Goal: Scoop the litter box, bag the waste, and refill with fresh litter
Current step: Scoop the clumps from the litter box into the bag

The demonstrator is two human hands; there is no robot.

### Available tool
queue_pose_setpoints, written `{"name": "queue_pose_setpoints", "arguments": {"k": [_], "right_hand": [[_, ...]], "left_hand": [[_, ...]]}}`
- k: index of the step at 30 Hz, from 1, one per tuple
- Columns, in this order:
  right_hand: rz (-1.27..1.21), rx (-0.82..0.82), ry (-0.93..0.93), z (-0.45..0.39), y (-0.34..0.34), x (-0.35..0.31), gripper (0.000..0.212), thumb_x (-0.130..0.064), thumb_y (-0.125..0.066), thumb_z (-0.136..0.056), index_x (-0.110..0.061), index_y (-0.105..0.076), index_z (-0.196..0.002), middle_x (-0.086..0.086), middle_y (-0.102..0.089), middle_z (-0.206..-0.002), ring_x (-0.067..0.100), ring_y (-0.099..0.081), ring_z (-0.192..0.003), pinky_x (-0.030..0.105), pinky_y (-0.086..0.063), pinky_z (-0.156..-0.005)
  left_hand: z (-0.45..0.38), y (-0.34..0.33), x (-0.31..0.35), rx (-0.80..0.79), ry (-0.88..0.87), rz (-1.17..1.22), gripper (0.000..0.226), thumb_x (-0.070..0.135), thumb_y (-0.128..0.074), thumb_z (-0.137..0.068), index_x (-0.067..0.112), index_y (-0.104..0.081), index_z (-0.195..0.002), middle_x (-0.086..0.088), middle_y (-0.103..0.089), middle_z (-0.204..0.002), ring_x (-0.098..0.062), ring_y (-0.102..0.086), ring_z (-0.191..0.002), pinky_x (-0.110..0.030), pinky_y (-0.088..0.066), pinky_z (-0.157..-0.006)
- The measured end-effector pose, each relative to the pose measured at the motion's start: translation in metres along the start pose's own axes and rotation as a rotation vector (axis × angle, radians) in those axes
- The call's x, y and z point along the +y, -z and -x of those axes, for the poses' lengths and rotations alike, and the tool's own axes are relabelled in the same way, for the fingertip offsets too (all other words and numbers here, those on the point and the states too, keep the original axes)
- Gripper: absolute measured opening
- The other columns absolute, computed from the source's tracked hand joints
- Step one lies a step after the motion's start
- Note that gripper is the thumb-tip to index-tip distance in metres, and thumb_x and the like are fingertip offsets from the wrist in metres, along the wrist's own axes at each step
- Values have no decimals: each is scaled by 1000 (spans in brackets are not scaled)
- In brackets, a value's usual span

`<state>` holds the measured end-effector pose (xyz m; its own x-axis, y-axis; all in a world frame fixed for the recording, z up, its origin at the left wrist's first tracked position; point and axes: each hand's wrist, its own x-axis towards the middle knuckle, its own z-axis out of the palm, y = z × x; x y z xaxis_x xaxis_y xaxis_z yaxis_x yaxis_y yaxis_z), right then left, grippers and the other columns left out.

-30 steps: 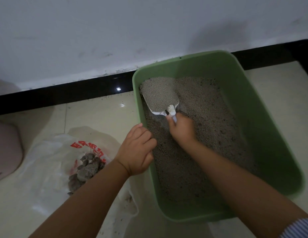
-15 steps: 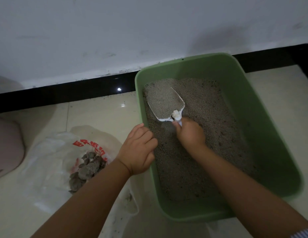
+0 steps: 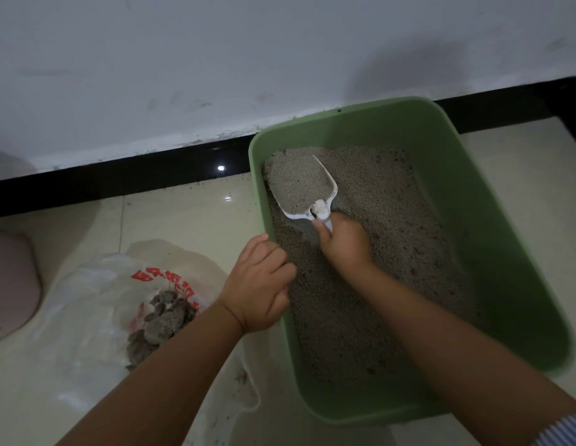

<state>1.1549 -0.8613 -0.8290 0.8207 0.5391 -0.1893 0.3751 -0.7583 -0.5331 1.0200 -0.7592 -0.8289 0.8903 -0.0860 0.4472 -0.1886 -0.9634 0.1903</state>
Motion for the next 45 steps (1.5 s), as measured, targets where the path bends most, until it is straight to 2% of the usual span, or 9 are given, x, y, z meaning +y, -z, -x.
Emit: {"name": "queue_pose_setpoints", "arguments": {"k": [4,12,16,21,26,31,36,41,45], "right_hand": [[-115,43,12,2,-8,-3,39,-28,-43,-97,7,-59,-96,24,-65,-93,32,-61,-84,25,-25,-61],[-217,67,-5,9,-16,-5,37,-24,-46,-96,11,-59,-92,28,-65,-90,35,-61,-81,25,-26,-61],[-226,24,-43,15,-20,4,37,-26,-46,-96,8,-60,-91,26,-65,-88,25,-52,-70,24,-27,-61],[-261,26,-52,1,-14,-6,40,-30,-45,-96,8,-59,-96,25,-65,-94,34,-61,-86,25,-31,-63],[-268,39,-73,3,-19,-12,40,-30,-45,-96,8,-59,-100,25,-66,-98,33,-62,-90,32,-43,-69],[-277,72,-64,4,-22,-10,39,-27,-46,-96,9,-60,-98,26,-66,-96,33,-62,-87,24,-26,-60],[-258,124,-54,5,-18,-2,36,-25,-46,-96,8,-60,-96,24,-66,-92,31,-59,-79,24,-25,-61],[-269,140,-16,9,-9,6,32,-24,-48,-95,7,-59,-97,22,-63,-91,16,-44,-74,22,-23,-60],[-267,152,1,17,3,11,31,-22,-46,-95,6,-58,-100,7,-49,-81,15,-44,-76,23,-24,-62]], "left_hand": [[1,0,1,-3,6,-5,8,19,-34,-69,16,-33,-77,-12,-51,-64,-22,-36,-76,-38,-30,-96],[0,3,1,-9,8,-14,9,20,-34,-70,15,-34,-77,-12,-52,-64,-23,-36,-76,-39,-31,-95],[0,3,2,-10,6,-20,9,20,-34,-69,15,-34,-77,-12,-51,-64,-23,-36,-76,-39,-30,-96],[1,3,2,-11,11,-25,9,19,-34,-68,16,-33,-76,-11,-51,-63,-22,-36,-75,-39,-30,-96],[1,3,2,-19,6,-34,9,19,-35,-68,16,-33,-76,-12,-52,-63,-23,-36,-76,-39,-30,-96],[1,3,2,-25,8,-47,10,20,-35,-68,16,-34,-77,-11,-52,-64,-22,-37,-76,-39,-30,-97],[2,3,2,-28,15,-48,11,20,-35,-67,16,-33,-77,-11,-52,-64,-23,-37,-77,-39,-29,-97],[2,3,2,-32,19,-56,11,20,-35,-67,16,-33,-77,-10,-53,-65,-22,-37,-78,-40,-29,-98],[0,5,4,-35,30,-52,11,19,-35,-66,13,-41,-74,-11,-52,-63,-22,-36,-76,-41,-29,-97]]}}
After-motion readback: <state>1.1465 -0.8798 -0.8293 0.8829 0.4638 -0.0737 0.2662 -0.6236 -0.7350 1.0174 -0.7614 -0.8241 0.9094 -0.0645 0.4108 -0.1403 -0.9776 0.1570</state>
